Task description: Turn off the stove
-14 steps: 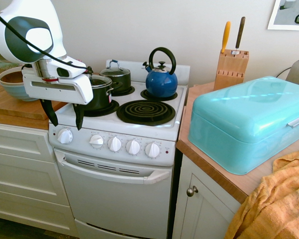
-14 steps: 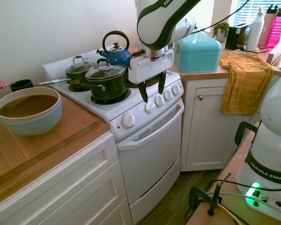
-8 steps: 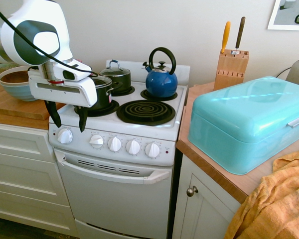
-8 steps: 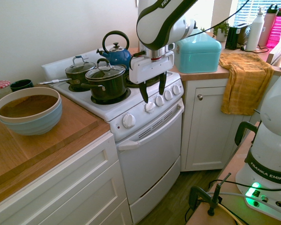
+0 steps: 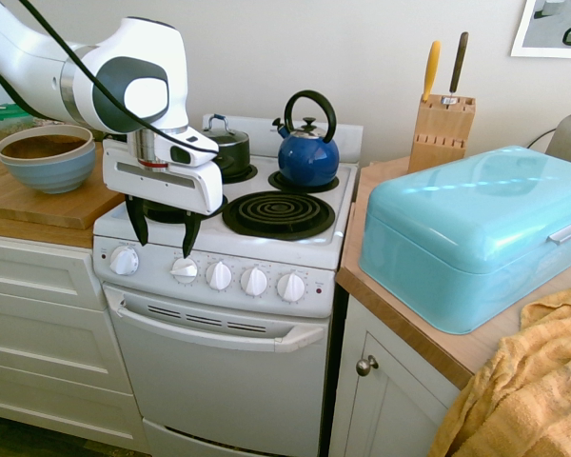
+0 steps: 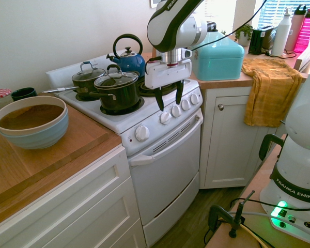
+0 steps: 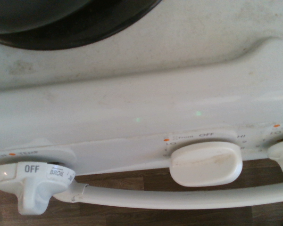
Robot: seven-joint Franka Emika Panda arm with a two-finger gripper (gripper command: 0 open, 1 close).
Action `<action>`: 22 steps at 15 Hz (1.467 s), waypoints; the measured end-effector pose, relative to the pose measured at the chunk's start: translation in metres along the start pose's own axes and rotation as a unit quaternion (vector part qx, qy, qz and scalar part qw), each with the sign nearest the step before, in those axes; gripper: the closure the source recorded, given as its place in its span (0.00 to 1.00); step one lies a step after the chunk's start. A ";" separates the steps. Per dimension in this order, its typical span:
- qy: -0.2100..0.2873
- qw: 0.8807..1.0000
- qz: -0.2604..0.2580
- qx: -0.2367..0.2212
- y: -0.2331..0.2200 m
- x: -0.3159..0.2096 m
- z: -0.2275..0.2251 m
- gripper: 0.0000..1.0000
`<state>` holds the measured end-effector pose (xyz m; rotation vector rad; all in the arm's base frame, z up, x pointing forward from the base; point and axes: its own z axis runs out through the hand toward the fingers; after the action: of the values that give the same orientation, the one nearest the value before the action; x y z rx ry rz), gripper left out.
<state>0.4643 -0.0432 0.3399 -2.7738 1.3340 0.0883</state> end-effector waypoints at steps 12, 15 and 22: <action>-0.019 1.000 -0.006 0.011 0.007 0.016 0.009 1.00; -0.029 0.999 -0.010 0.009 0.001 0.023 0.016 1.00; -0.041 0.999 -0.006 0.000 -0.001 0.042 0.023 1.00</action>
<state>0.4901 -0.0734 0.3137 -2.7457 1.2973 0.1980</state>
